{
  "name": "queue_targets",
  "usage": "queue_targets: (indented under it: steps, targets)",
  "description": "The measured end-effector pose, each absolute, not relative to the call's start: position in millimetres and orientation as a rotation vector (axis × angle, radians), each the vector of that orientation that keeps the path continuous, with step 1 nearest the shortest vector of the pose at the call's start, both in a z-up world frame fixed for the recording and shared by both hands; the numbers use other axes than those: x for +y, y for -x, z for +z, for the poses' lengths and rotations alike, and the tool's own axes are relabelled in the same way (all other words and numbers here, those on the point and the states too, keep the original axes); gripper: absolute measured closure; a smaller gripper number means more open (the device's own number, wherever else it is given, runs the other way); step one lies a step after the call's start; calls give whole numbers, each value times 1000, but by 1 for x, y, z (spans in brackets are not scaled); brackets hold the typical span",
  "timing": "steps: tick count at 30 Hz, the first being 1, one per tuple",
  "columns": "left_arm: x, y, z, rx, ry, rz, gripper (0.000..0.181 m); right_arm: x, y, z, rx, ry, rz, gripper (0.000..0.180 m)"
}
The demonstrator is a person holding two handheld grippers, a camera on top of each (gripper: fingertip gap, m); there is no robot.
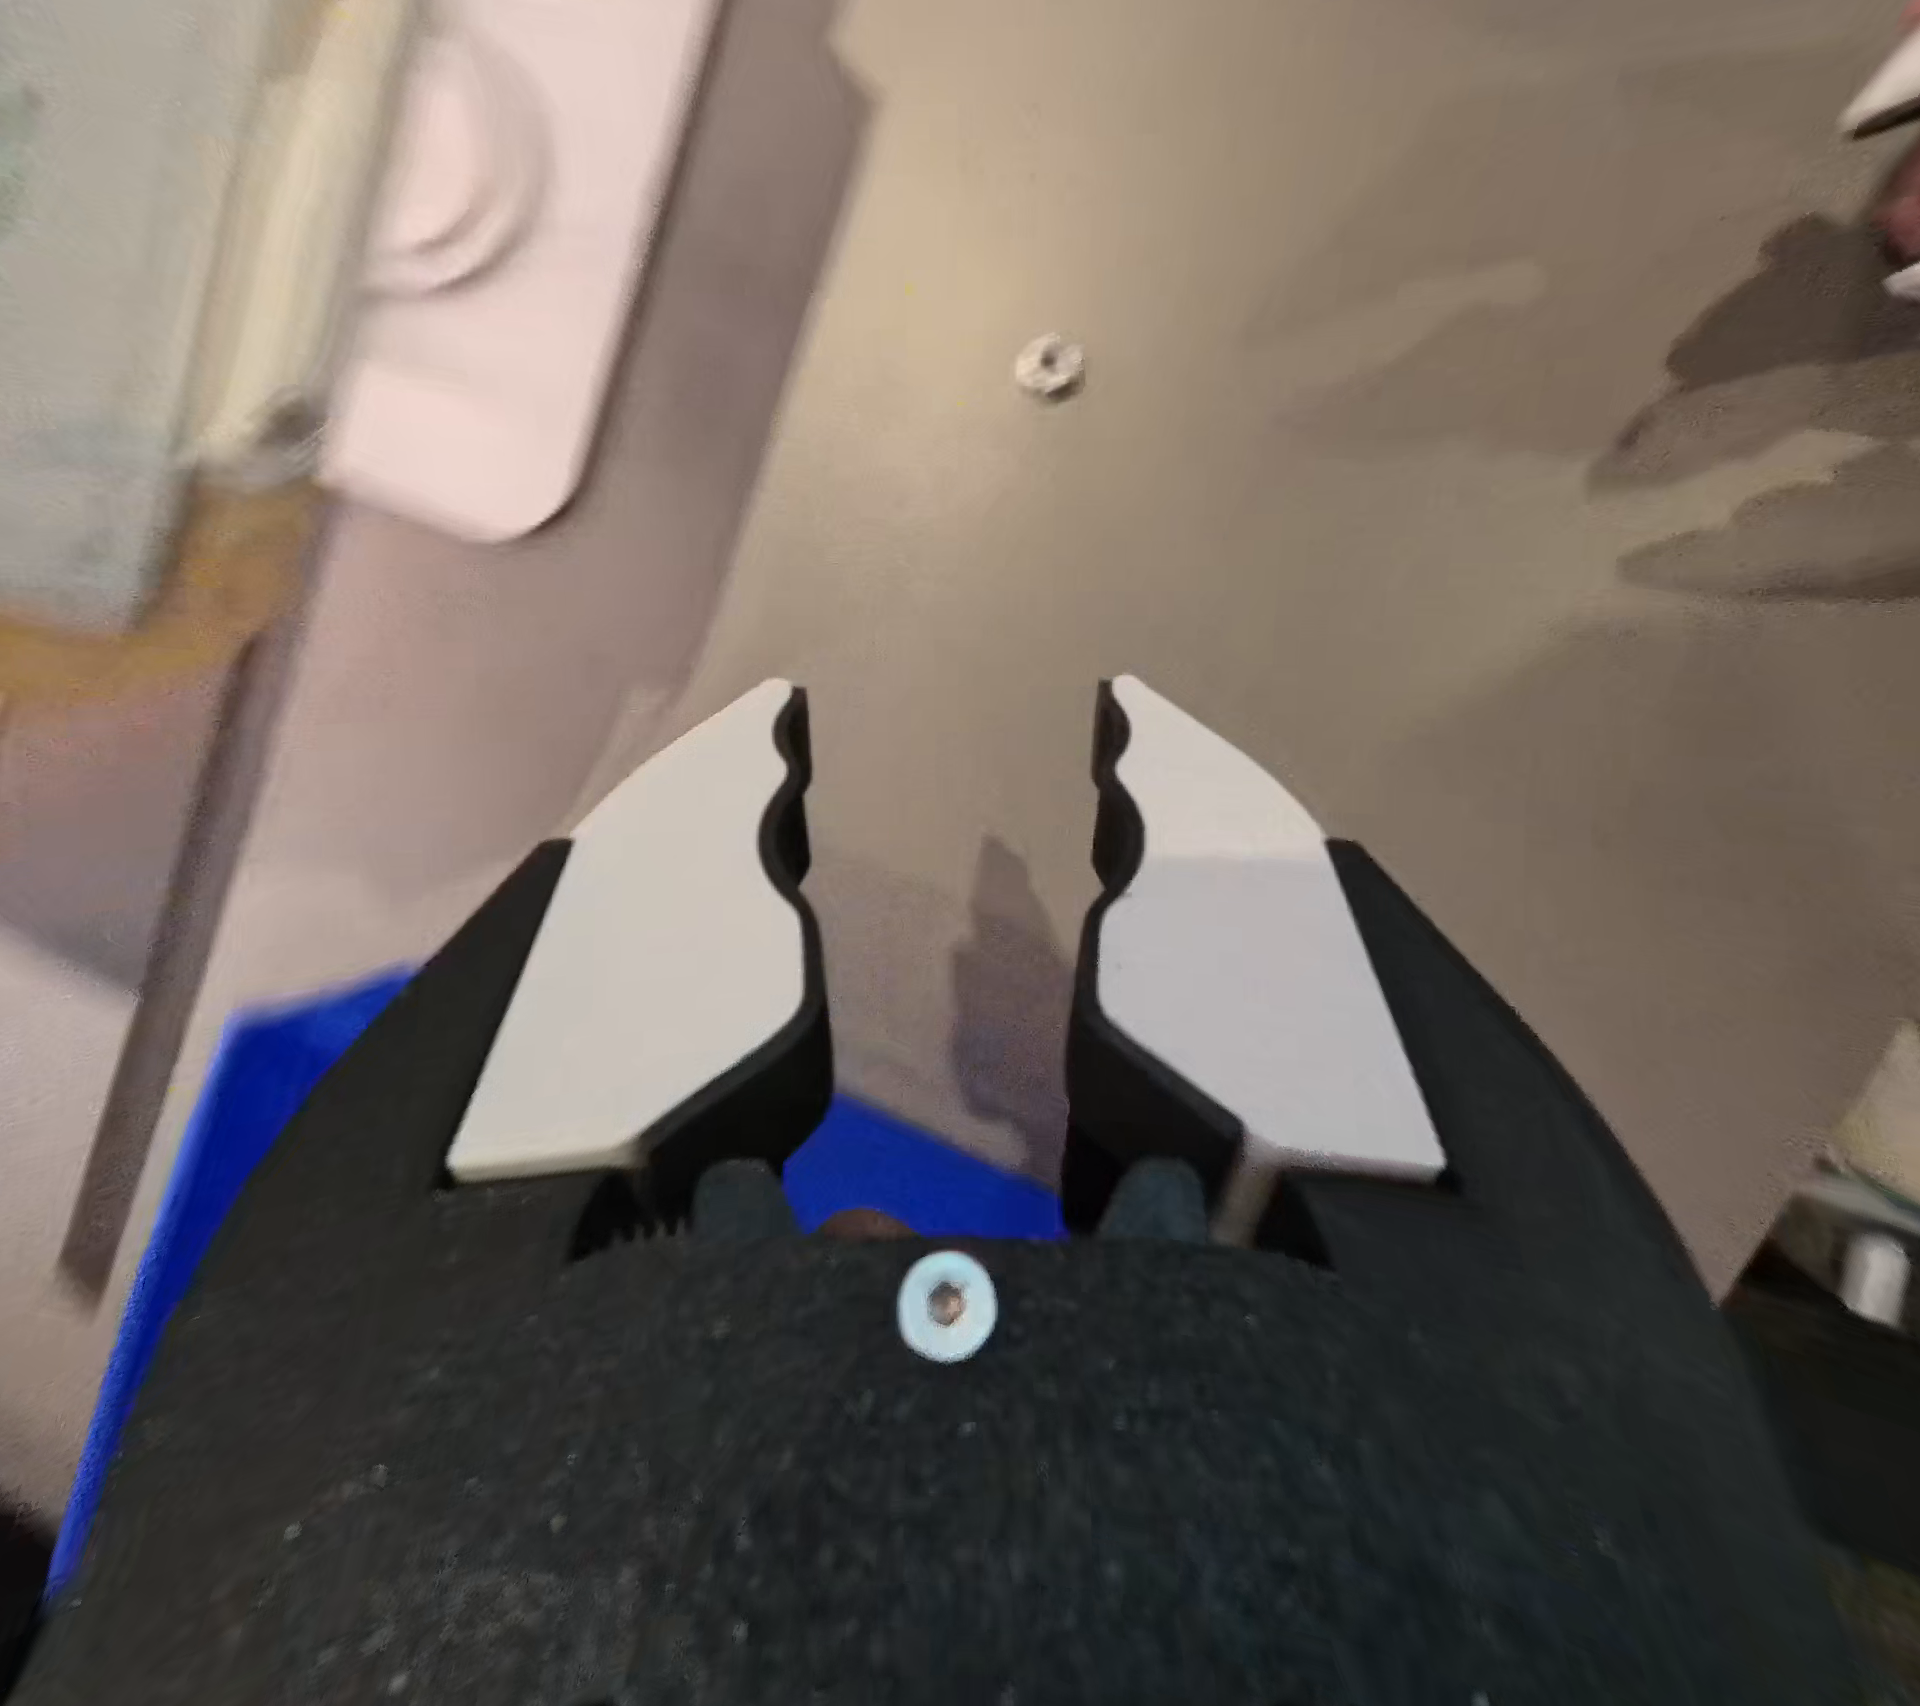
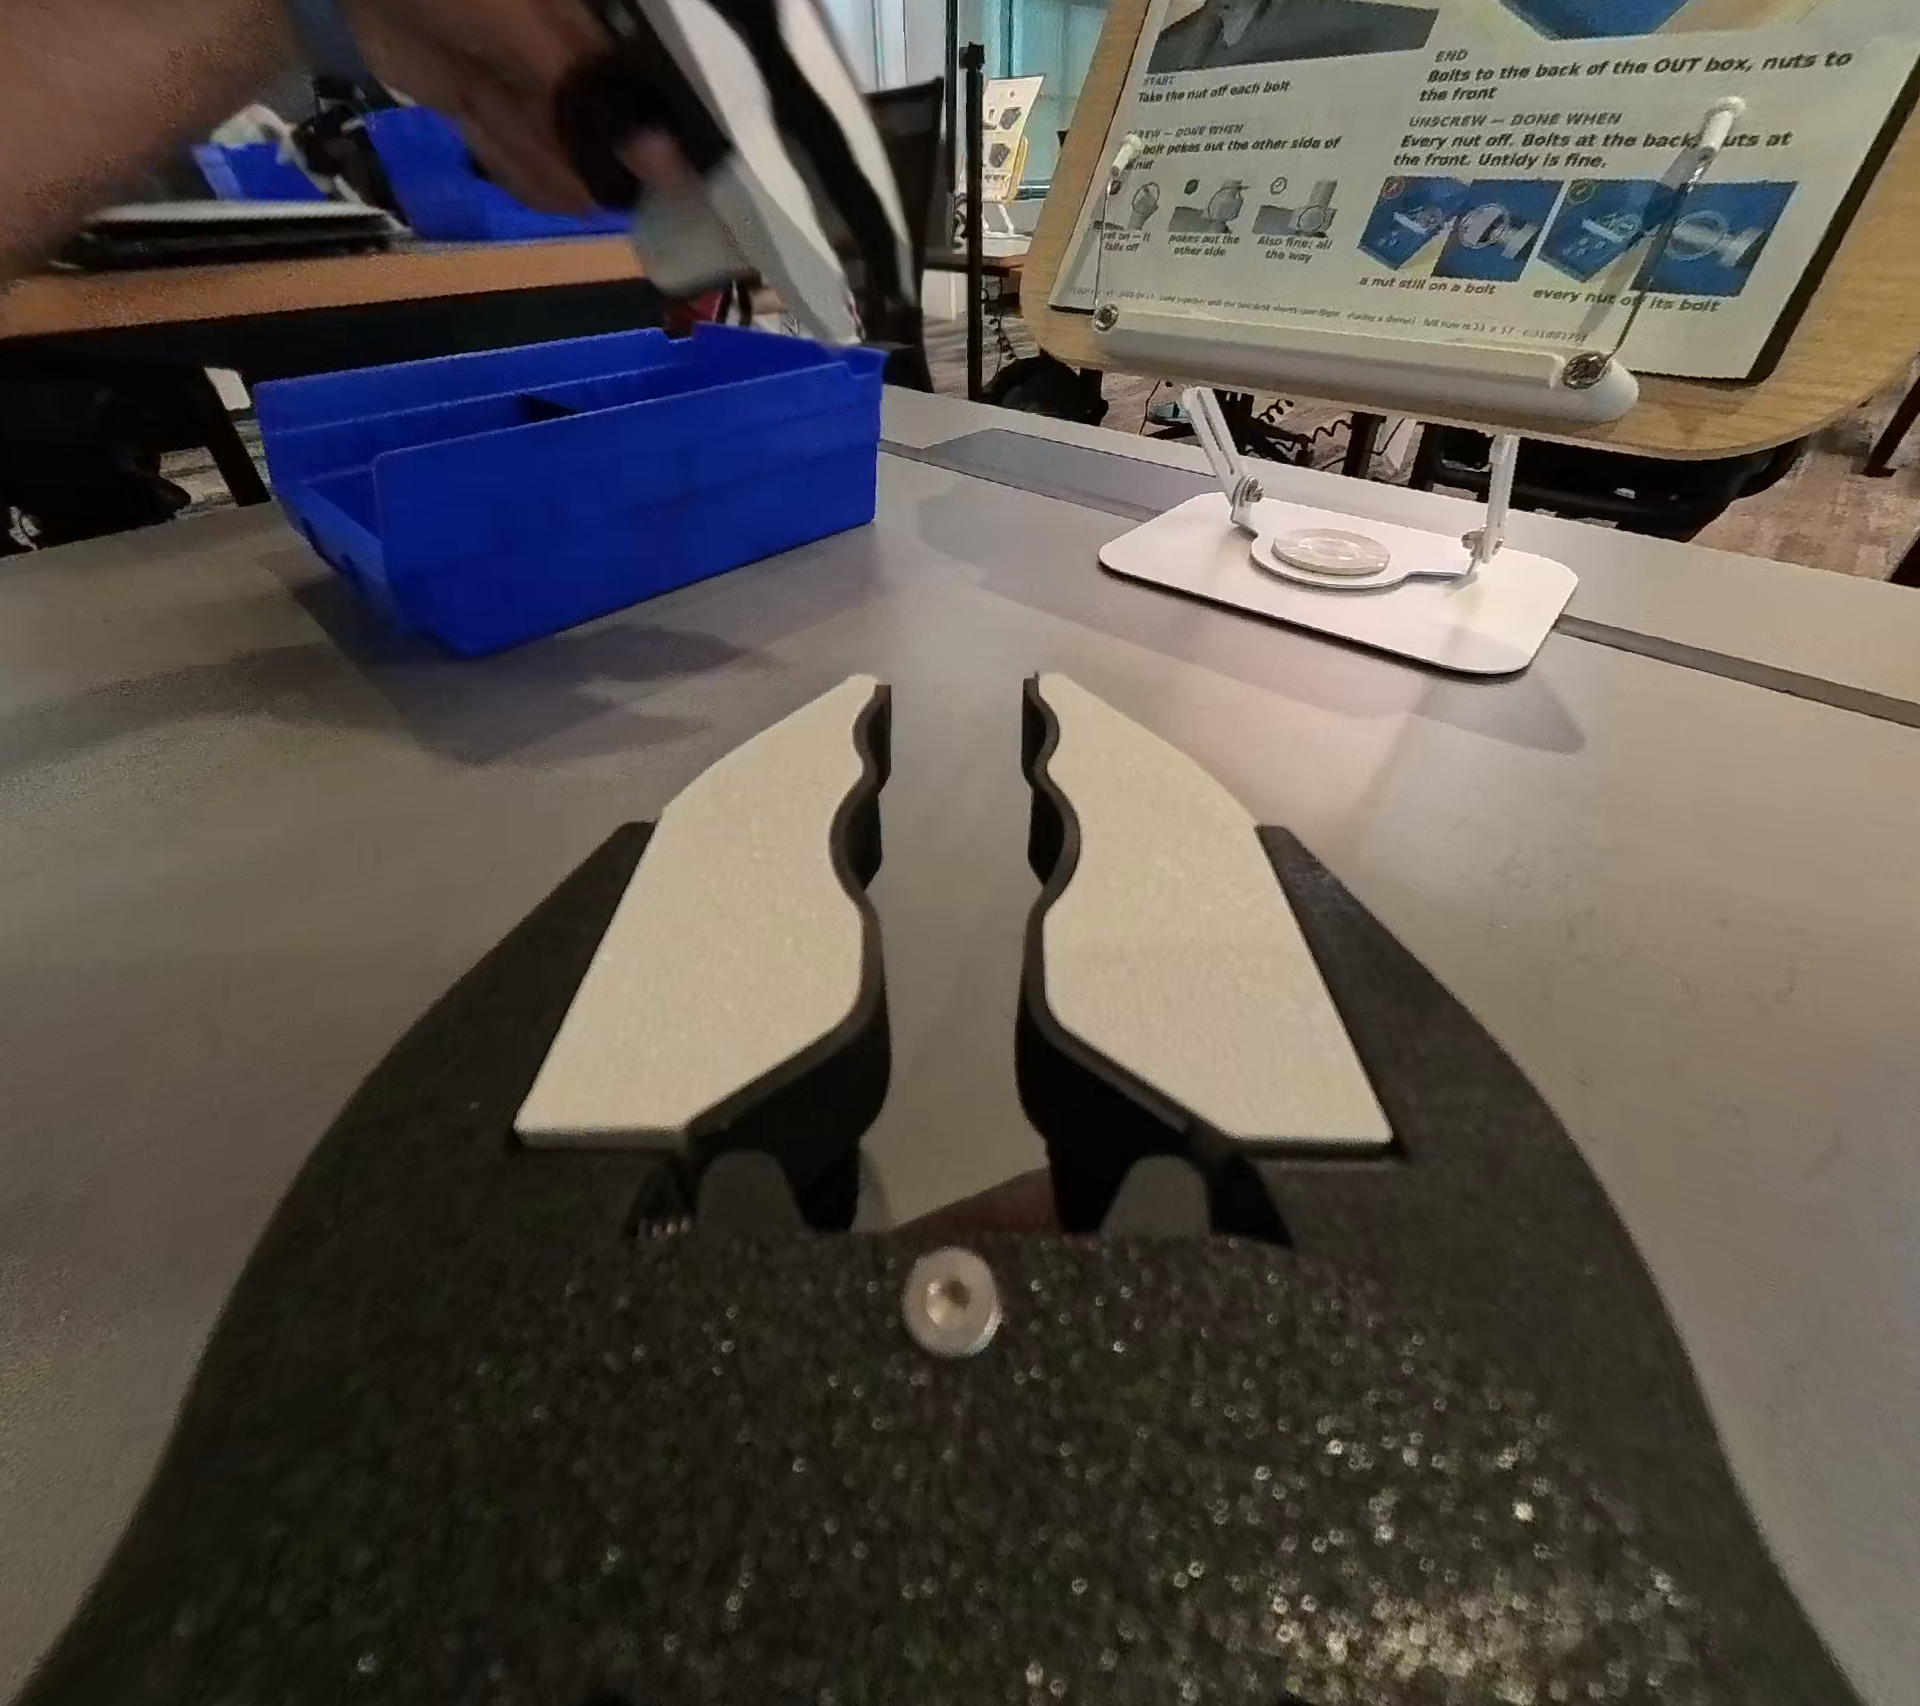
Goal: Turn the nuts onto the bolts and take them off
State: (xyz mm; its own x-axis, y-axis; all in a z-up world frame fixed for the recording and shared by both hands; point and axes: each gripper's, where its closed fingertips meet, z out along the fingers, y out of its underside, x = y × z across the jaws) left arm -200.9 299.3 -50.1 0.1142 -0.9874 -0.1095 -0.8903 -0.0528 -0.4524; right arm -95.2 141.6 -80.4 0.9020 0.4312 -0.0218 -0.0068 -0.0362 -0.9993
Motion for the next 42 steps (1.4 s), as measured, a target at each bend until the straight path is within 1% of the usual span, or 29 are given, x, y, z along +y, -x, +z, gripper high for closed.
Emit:
queue_targets:
  steps: [2,4,6,7,9,11,14,18,25,32,34,35,36,42]
  targets:
    - [320,246,-19,1600,2066,-326,126,142,96,-82,-343,1582,359,156]
    - [349,288,2,1299,2173,-339,129,143,97,-83,-345,1586,356,156]
    - [379,329,10,973,2298,-343,134,144,97,-84,-349,1591,347,156]
    - [388,343,10,861,2344,-393,134,145,97,-84,-350,1592,343,156]
    - [400,358,0,719,2429,-527,134,145,97,-85,-352,1594,339,156]
    - [418,372,-18,593,2507,-569,133,145,96,-85,-350,1597,333,156]
    - [445,398,-59,373,2674,-488,133,144,93,-84,-337,1593,341,156]
    - [465,410,-96,192,2767,-393,133,144,96,-83,-337,1592,373,157]
    - [471,420,-149,56,2940,-228,137,142,101,-82,-362,1586,377,157]
    - [463,418,-180,118,3041,-125,139,141,104,-81,-356,1584,419,157]
    - [463,417,-187,113,3048,-117,145,141,105,-81,-362,1585,420,157]
    - [463,417,-190,115,3049,-101,158,141,106,-82,-364,1586,420,157]
    - [465,418,-190,113,3040,-83,164,141,106,-82,-365,1586,419,157]
    - [464,417,-189,143,3030,-78,165,141,105,-82,-361,1588,424,157]
